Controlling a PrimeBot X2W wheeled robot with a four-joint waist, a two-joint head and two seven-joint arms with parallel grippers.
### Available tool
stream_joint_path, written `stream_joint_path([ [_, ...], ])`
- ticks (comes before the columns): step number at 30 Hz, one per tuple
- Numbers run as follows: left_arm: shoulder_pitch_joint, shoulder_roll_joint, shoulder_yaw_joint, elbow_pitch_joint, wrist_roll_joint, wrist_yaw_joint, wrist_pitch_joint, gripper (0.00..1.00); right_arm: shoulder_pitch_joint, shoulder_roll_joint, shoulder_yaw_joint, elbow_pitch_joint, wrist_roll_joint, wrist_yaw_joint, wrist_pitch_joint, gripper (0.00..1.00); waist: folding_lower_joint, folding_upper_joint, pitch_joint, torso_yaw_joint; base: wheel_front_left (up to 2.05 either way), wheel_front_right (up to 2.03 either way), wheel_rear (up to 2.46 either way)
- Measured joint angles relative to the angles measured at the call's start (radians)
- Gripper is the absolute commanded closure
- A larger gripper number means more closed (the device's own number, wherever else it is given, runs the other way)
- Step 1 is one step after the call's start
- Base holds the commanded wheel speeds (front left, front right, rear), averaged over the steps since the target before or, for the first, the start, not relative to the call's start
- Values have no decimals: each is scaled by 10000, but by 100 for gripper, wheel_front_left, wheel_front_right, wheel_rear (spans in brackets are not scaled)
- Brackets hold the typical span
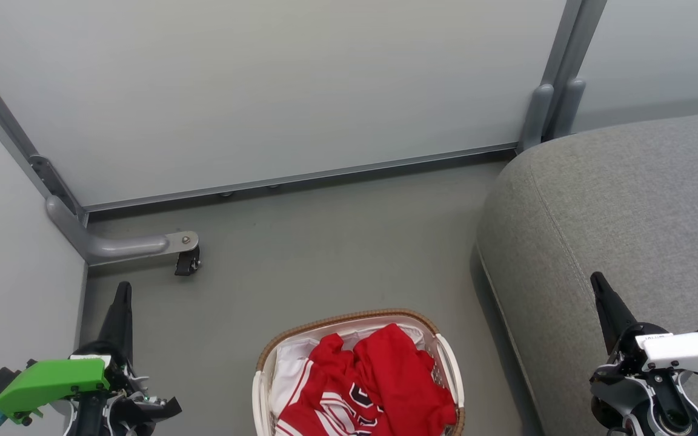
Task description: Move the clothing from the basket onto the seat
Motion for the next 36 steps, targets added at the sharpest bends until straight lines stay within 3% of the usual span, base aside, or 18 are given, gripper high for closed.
stream_joint_path([
  [23, 0, 0, 0, 0, 0, 0, 0, 100, 0, 0, 0, 0, 0, 0, 0, 100, 0, 0, 0, 0, 0, 0, 0],
  [24, 5, -2, 0, 17, -2, 2, 0, 0, 5, 8, 2, 19, -2, 0, 0, 0, 0, 0, 0, 0, 0, 0, 0],
  [36, 457, -121, -435, 489, 19, 13, -343, 0, 427, 163, 203, 504, -119, -2, -311, 0, 0, 0, -34, 0, 0, 0, 0],
])
